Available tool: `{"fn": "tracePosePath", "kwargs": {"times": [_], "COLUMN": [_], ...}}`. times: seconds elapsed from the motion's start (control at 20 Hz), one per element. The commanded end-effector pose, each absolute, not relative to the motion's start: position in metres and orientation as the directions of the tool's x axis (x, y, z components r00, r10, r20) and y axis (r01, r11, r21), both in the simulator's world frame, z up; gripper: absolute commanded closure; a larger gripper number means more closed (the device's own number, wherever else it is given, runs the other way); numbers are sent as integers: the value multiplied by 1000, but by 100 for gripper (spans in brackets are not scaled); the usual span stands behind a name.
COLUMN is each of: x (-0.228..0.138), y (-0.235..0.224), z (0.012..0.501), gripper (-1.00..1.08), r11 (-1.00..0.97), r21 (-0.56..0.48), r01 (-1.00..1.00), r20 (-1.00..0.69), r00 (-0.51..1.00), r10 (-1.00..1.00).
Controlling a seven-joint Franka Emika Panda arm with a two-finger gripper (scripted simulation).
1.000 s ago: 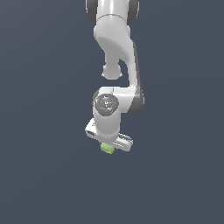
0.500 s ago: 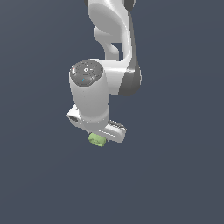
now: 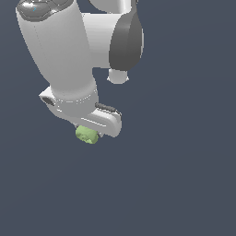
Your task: Pick up the object and move it to a goal position.
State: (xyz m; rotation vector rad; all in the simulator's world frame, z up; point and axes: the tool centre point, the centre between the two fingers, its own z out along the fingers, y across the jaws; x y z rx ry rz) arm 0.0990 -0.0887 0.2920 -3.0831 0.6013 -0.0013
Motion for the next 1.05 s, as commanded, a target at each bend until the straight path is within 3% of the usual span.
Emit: {"fn": "tracePosePath", "kwargs": {"times": [0.0,0.45,1.0], "x": [100,106,109], "y": [-97,-113,-118], "z": [314,361,376], "gripper": [108,108,108], "r11": [-927,-927,-927], "r21": [0,0,0], "r01": [-375,-375,-375], "r20": [0,0,0], "r00": [927,927,927], "r10": [-375,-375,-375]}}
